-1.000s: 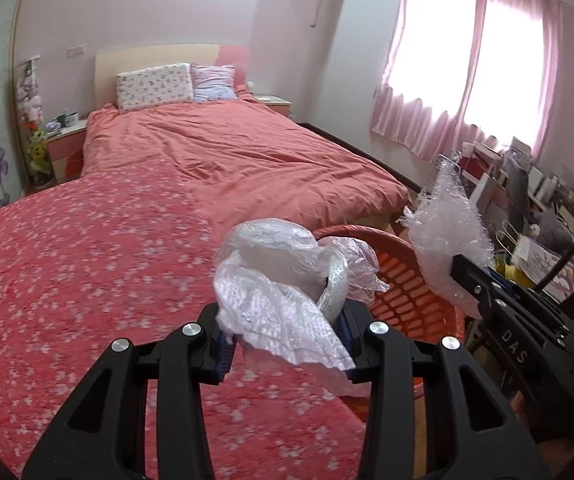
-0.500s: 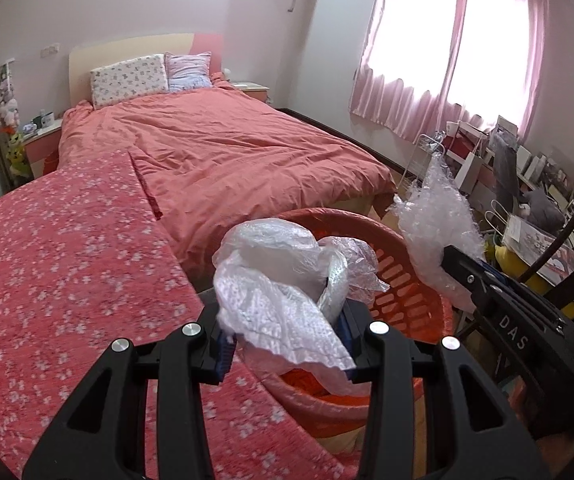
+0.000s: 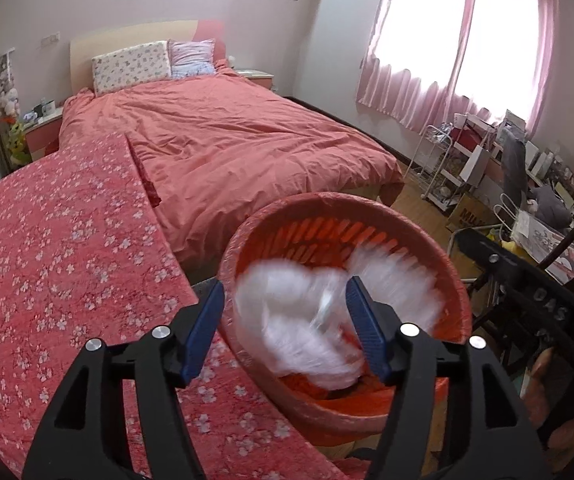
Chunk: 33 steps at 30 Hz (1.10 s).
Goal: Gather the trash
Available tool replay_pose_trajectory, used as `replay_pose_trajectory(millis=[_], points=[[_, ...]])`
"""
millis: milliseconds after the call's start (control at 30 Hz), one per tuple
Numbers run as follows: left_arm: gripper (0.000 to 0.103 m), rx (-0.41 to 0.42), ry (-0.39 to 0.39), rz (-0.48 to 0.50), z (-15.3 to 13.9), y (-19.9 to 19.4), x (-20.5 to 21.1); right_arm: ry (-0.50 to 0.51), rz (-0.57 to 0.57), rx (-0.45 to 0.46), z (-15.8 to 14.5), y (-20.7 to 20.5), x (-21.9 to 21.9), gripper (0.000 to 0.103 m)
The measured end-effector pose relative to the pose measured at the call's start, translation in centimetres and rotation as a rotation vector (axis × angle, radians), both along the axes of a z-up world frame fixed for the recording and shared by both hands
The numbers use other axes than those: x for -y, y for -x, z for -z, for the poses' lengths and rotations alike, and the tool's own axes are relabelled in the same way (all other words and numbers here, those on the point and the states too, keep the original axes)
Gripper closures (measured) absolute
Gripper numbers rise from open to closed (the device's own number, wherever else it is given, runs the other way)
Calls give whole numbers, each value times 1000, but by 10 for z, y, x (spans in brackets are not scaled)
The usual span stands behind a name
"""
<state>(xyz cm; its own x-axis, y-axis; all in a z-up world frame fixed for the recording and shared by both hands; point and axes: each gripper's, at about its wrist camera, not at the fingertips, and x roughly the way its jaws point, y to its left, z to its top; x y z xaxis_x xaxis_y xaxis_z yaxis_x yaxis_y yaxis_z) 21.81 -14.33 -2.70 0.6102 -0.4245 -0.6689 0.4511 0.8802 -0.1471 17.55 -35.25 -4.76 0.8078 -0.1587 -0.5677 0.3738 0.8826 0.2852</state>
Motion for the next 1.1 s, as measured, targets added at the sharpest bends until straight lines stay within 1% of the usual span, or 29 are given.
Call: replay_pose_trajectory(millis=[133,200,267,300,400,467,533,633,700,833,900,1000,1100], points=[[37,-12,7,-24,-2,1,-9,11,11,5,-3,9,-4,55],[37,-8,12,-33,-6,5,-15,18,15,12,-7,16,-8,48],[36,10,19,-43,-13,13,-26,31,12,27,-13,25,-13,38],[34,21,20,-50,-16,17,-31,45,8,39,-18,32,-19,35],[29,65,33,-74,-29,38,-54,97,-12,67,-30,53,-39,21],[24,100,39,-110,-38,59,-73,127,-34,85,-36,66,-50,12],[16,132,37,-140,-44,77,-88,175,-51,100,-42,82,-68,6],[7,198,25,-206,-52,109,-109,260,-53,125,-48,109,-95,4],[2,225,14,-251,-55,127,-119,289,-38,132,-49,126,-110,4],[2,264,-26,-383,-53,163,-144,295,-42,127,-45,155,-132,4],[2,273,-47,-433,-52,176,-151,290,-45,117,-41,168,-143,4],[2,289,-63,-482,-51,195,-159,304,-54,102,-39,185,-155,4],[2,295,-66,-501,-49,213,-165,331,-71,94,-36,198,-166,4]])
